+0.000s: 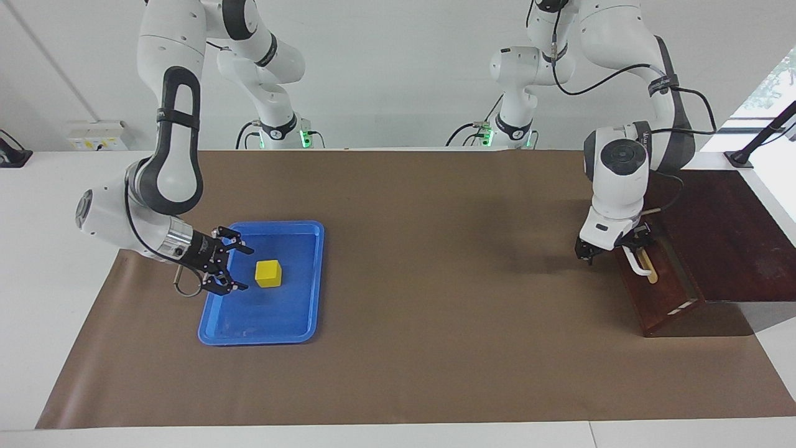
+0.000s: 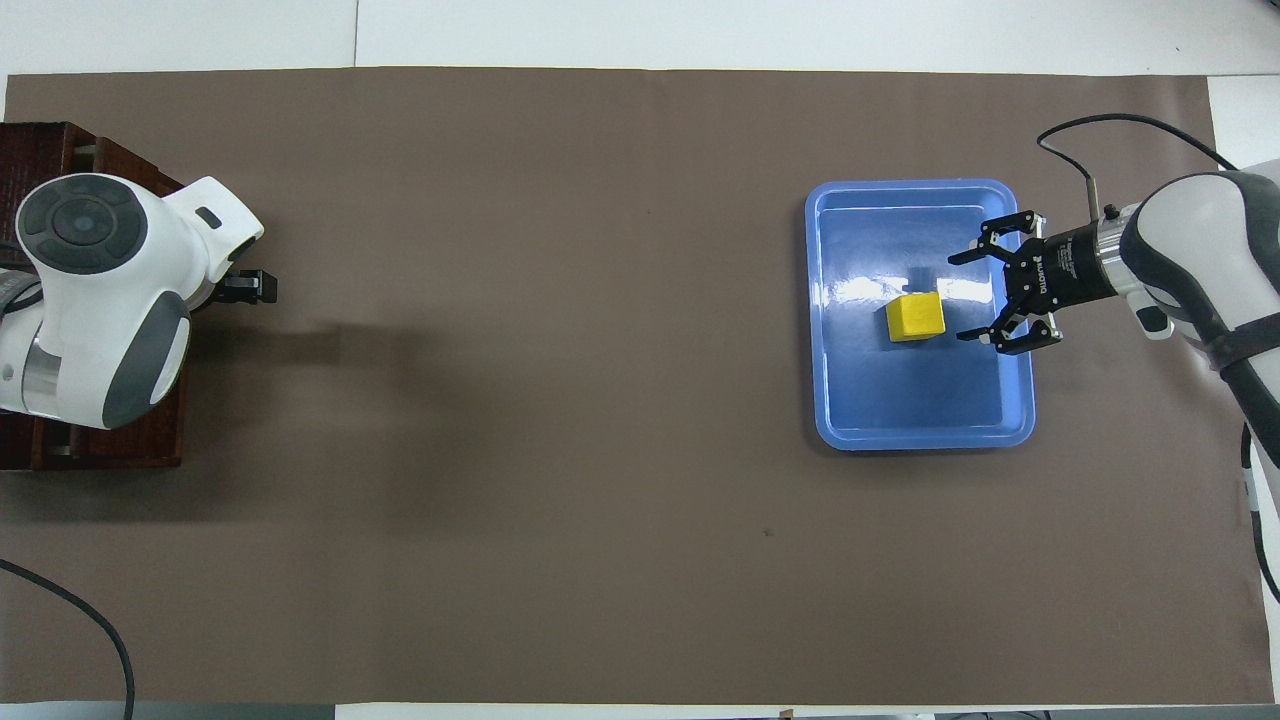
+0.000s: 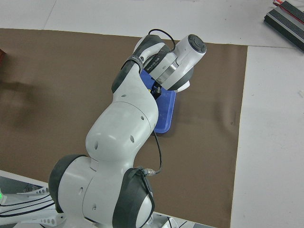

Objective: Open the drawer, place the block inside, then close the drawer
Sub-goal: 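Pull the wooden drawer open with the left gripper while the right gripper reaches the tray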

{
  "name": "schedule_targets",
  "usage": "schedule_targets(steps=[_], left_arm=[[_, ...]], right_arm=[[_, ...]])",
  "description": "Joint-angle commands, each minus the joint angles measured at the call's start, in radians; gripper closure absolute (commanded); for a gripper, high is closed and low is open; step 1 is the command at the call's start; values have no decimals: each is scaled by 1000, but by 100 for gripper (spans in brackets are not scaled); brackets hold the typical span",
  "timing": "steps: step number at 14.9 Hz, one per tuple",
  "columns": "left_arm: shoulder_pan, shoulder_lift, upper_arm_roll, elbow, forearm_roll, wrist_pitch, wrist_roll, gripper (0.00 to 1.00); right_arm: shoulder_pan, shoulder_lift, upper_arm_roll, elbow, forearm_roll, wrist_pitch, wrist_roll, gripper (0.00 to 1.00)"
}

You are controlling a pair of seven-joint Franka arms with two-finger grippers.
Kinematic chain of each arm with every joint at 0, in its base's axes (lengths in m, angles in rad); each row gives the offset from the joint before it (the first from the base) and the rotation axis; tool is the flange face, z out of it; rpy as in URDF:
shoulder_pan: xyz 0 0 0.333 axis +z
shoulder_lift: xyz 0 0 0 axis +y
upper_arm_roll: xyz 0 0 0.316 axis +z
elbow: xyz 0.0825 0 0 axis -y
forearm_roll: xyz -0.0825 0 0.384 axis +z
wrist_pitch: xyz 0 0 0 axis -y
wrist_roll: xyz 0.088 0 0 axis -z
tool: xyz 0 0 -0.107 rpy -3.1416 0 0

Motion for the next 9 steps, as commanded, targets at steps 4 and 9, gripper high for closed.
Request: schedule_targets(steps=[4,9], left_arm=[[-28,27,-92,75,-8,-100,-108,0],[-32,27,-176,77,-13,-153,-168,0]], right_arm=[[3,-10,3,-83,51,59,-82,2],[15,-12,8,-113,69,127,-83,2]])
